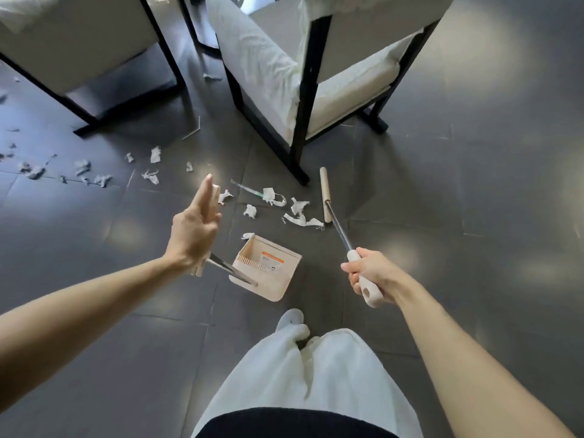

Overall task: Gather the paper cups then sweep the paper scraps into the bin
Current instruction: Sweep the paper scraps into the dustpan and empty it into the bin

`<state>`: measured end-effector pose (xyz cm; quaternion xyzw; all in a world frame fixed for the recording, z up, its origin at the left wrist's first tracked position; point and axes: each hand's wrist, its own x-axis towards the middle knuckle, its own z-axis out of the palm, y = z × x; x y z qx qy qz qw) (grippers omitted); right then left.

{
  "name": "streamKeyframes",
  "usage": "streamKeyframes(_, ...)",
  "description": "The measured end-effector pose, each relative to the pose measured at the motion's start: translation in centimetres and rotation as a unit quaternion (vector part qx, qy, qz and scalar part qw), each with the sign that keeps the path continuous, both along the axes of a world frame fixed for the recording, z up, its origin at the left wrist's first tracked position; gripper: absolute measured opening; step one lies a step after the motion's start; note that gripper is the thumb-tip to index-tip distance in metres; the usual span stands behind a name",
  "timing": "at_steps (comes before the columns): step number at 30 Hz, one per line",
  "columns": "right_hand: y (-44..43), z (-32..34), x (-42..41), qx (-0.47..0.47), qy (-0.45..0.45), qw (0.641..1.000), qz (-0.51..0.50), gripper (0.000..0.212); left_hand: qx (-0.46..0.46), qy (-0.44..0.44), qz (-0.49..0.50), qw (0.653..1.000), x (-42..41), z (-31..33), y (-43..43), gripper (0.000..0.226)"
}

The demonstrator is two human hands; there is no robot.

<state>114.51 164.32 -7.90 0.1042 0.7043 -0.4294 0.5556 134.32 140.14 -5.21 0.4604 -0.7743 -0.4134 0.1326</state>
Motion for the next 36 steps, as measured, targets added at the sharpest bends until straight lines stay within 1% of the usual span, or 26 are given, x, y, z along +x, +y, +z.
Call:
streamKeyframes(2, -0.8, -1.2, -1.0, 0.018, -0.011, 1.0, 0.011, 0.073, 0.007, 0.002, 0.014, 1.0, -0.2, -0.4, 0.6, 0.074)
streamKeyframes(3, -1.3, -1.7, -1.5, 0.016, -0.037, 0.999, 0.006, 0.072, 0.004, 0.002, 0.026, 1.0, -0.2, -0.4, 1.0, 0.074)
streamKeyframes(4, -1.9, -2.2, -1.9, 0.004, -0.068, 0.998, -0.004, 0.063, 0.002, 0.001, 0.038, 0.999, -0.2, -0.5, 1.2, 0.074)
streamKeyframes(6, -3.4, -3.0, -2.9, -0.027, -0.121, 0.992, -0.017, 0.033, 0.004, -0.003, 0.065, 0.998, 0.3, -1.0, 1.6, 0.074)
streamKeyframes(7, -4.1, -3.2, -3.2, -0.029, -0.136, 0.99, -0.011, 0.027, 0.004, -0.006, 0.083, 0.997, 0.6, -1.2, 1.9, 0.075)
streamKeyframes(8, -4.7, -3.4, -3.3, -0.027, -0.142, 0.989, 0.003, 0.029, 0.0, -0.005, 0.1, 0.995, 0.9, -1.3, 2.2, 0.076)
streamKeyframes(9, -5.2, -3.6, -3.2, -0.023, -0.143, 0.989, 0.018, 0.036, -0.003, -0.005, 0.117, 0.993, 1.1, -1.5, 2.4, 0.076)
streamKeyframes(11, -6.3, -4.0, -2.8, -0.011, -0.146, 0.988, 0.054, 0.065, -0.011, -0.002, 0.153, 0.988, 1.6, -1.9, 2.6, 0.076)
streamKeyframes(12, -6.8, -4.0, -2.3, -0.013, -0.152, 0.986, 0.067, 0.073, -0.02, -0.005, 0.159, 0.987, 1.8, -2.0, 2.6, 0.076)
streamKeyframes(13, -7.3, -4.0, -1.9, -0.013, -0.157, 0.983, 0.09, 0.075, -0.03, -0.014, 0.17, 0.985, 2.0, -2.1, 2.6, 0.076)
streamKeyframes(16, -9.1, -3.8, -1.3, -0.01, -0.141, 0.98, 0.141, 0.069, -0.048, -0.039, 0.203, 0.977, 2.9, -2.4, 2.6, 0.077)
streamKeyframes(20, -10.8, -2.9, -1.7, -0.019, -0.098, 0.972, 0.215, 0.035, -0.025, -0.052, 0.234, 0.971, 3.9, -2.9, 2.1, 0.077)
streamKeyframes(21, -11.2, -2.5, -1.9, -0.02, -0.083, 0.969, 0.23, 0.029, -0.026, -0.059, 0.241, 0.968, 4.1, -3.0, 1.7, 0.077)
streamKeyframes(25, -13.5, -1.0, -2.8, -0.019, -0.01, 0.959, 0.283, 0.02, -0.022, -0.055, 0.254, 0.965, 4.8, -3.4, 0.3, 0.075)
streamKeyframes(29, -15.9, -0.7, -5.2, -0.015, 0.044, 0.95, 0.308, 0.019, -0.009, -0.045, 0.262, 0.964, 4.7, -3.8, -0.8, 0.074)
streamKeyframes(32, -18.1, -2.0, -7.5, 0.013, 0.02, 0.957, 0.288, 0.016, -0.015, -0.045, 0.261, 0.964, 4.2, -4.3, -1.7, 0.074)
streamKeyframes(34, -19.4, -3.3, -9.1, 0.048, -0.003, 0.964, 0.26, 0.015, -0.015, -0.039, 0.264, 0.964, 3.7, -4.7, -2.3, 0.074)
streamKeyframes(36, -20.5, -4.6, -10.4, 0.062, -0.035, 0.972, 0.222, 0.015, -0.014, -0.036, 0.274, 0.961, 2.8, -5.1, -2.8, 0.075)
